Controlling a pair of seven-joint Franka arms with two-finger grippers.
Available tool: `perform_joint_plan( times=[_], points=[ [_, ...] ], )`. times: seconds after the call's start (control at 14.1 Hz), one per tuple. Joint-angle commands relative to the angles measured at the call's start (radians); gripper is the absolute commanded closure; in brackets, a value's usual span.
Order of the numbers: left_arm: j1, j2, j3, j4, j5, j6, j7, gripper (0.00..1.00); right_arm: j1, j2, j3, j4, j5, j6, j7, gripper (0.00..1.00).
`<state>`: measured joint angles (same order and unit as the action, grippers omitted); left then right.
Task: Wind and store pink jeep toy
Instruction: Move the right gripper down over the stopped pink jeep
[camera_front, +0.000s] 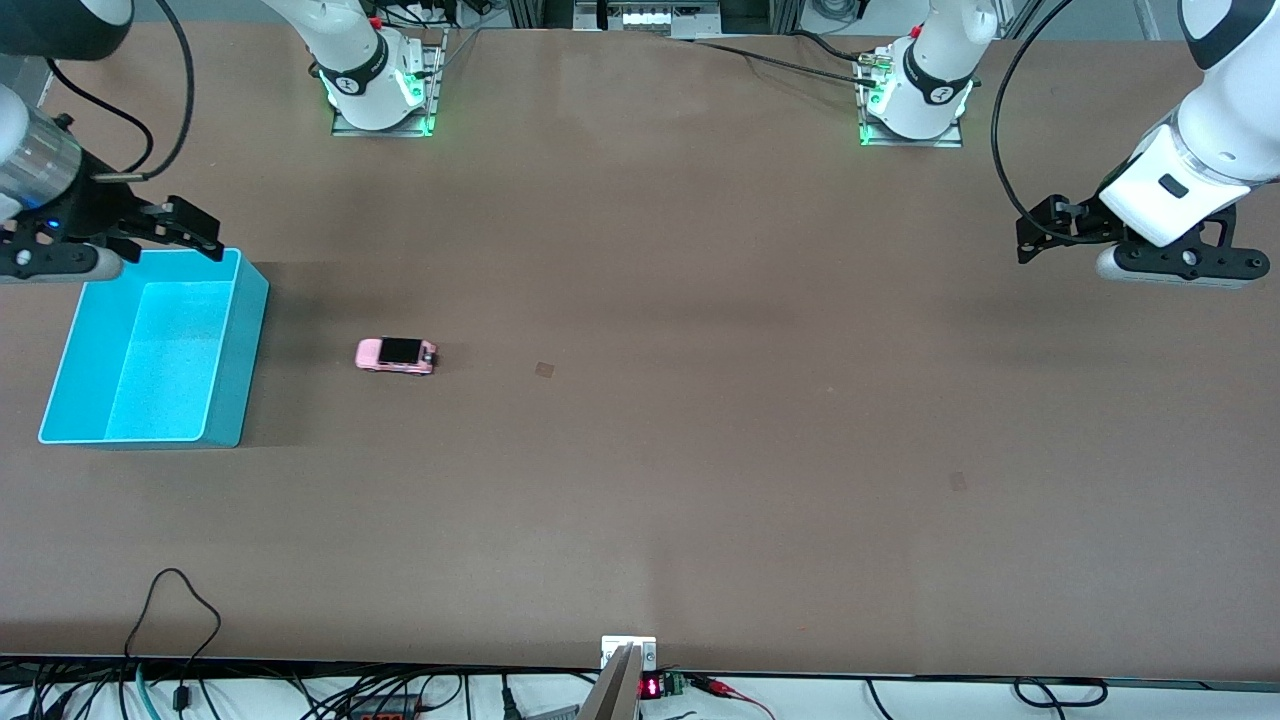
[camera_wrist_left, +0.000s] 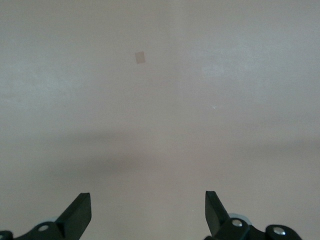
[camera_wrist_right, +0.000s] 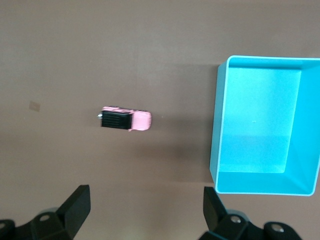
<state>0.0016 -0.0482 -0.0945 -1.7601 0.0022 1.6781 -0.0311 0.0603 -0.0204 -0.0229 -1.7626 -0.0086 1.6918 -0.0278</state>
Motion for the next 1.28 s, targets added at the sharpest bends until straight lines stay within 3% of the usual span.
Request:
perform_joint_plan(
  times=[0.0, 0.28, 0.64, 0.99, 1.2],
  points=[
    [0.000, -0.002, 0.001, 0.017, -0.001, -0.034, -0.010, 0.00, 0.007, -0.004, 0.000, -0.063, 0.004, 0.057, -0.099, 0.00],
    [0.000, -0.001, 0.002, 0.028, -0.002, -0.038, -0.010, 0.00, 0.026, 0.005, 0.003, -0.159, 0.001, 0.150, -0.327, 0.00],
    [0.000, 0.002, 0.002, 0.030, -0.002, -0.038, -0.009, 0.00, 0.023, 0.111, 0.003, -0.230, -0.001, 0.305, -0.705, 0.00],
    [0.000, 0.005, 0.002, 0.039, -0.001, -0.038, -0.007, 0.00, 0.023, 0.183, 0.003, -0.395, 0.001, 0.610, -1.087, 0.00],
    [0.000, 0.005, 0.001, 0.039, -0.002, -0.038, -0.009, 0.00, 0.016, 0.259, 0.003, -0.413, 0.001, 0.704, -1.277, 0.00]
  ],
)
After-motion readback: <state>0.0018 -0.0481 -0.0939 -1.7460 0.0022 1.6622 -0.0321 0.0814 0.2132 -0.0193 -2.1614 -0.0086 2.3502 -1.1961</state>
